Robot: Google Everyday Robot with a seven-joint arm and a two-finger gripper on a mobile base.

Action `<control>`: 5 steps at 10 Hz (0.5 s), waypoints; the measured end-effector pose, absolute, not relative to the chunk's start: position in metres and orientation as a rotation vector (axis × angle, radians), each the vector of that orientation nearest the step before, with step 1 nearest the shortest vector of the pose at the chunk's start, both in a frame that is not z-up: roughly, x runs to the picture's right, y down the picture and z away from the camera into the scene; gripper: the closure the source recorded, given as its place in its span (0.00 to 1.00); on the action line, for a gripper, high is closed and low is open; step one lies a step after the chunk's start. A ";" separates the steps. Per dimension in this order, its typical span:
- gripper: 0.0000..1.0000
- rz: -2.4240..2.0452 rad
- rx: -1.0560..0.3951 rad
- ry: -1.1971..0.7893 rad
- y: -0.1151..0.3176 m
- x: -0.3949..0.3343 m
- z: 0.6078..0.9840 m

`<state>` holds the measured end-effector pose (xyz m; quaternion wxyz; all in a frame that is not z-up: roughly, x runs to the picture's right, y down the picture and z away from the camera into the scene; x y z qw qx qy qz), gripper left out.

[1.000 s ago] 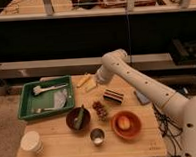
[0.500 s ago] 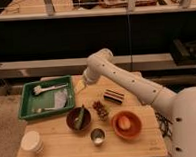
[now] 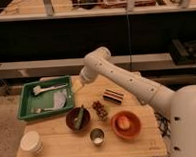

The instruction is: Place fork in purple bowl

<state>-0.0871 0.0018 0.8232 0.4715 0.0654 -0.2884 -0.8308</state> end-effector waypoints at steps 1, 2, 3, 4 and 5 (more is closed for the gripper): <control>0.20 -2.072 0.183 -0.704 -0.002 -0.100 0.820; 0.20 -2.141 0.221 -0.703 -0.009 -0.130 0.815; 0.20 -2.193 0.255 -0.706 -0.015 -0.157 0.811; 0.20 -2.248 0.286 -0.706 -0.019 -0.182 0.808; 0.20 -2.292 0.312 -0.707 -0.021 -0.203 0.805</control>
